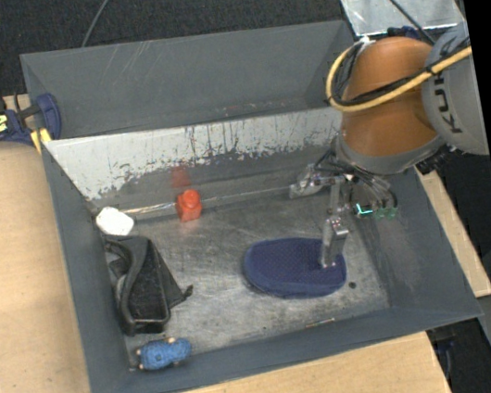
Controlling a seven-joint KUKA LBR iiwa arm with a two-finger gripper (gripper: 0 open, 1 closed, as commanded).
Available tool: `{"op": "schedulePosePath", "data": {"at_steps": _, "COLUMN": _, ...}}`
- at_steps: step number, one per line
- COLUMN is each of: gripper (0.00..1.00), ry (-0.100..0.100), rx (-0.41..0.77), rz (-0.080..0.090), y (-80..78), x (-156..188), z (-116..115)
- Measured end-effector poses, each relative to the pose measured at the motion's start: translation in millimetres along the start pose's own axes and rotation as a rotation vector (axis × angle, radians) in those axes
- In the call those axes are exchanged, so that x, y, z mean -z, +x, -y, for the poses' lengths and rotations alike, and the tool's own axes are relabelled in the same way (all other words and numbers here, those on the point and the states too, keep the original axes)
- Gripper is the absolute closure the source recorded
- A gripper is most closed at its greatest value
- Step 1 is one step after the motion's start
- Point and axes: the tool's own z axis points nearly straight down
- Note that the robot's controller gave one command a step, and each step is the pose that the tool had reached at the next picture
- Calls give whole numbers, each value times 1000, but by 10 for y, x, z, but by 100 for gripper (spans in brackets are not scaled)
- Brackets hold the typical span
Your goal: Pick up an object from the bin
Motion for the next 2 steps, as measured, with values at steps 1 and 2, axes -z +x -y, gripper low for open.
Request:
{"op": "schedulePosePath", "data": {"at_steps": 1, "gripper": 0, "ry": -1, "rx": -142, "rz": 13, "y": 42, "x": -604, "z": -4}}
{"op": "schedulePosePath", "data": {"at_steps": 2, "gripper": 100, "ry": -1, "rx": -138, "rz": 11, "y": 23, "x": -542, "z": -8}}
